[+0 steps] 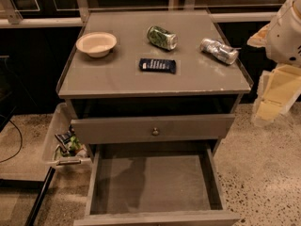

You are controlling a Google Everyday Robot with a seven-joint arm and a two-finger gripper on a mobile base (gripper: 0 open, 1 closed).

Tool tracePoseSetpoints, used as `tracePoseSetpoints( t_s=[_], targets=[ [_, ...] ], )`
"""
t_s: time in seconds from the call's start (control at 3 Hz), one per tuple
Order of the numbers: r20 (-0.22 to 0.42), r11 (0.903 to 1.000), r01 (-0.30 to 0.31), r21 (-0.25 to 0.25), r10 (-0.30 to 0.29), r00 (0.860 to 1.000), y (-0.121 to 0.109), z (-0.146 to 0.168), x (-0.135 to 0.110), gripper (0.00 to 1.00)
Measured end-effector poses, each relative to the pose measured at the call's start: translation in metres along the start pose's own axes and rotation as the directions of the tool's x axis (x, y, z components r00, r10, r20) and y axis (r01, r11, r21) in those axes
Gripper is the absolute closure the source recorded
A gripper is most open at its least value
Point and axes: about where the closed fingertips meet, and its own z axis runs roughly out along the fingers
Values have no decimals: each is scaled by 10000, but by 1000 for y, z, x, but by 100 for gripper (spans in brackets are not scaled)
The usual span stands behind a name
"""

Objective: Place rxbar blueberry into middle drawer

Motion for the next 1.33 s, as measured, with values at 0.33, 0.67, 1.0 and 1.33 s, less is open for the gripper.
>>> tracePoseSetpoints(
  t_s=[0.33, 0.67, 1.0, 1.33],
  targets=[
    [11, 10000, 9, 18, -9, 10000, 0, 0, 0, 0],
    [407, 9982, 603, -35, -601, 9974, -21, 19, -22, 0],
    [1142, 9897, 1428, 72, -1427, 9832, -47, 40, -56, 0],
    [2076, 9842, 1752, 268, -1769, 9621, -72, 56, -82, 0]
  ],
)
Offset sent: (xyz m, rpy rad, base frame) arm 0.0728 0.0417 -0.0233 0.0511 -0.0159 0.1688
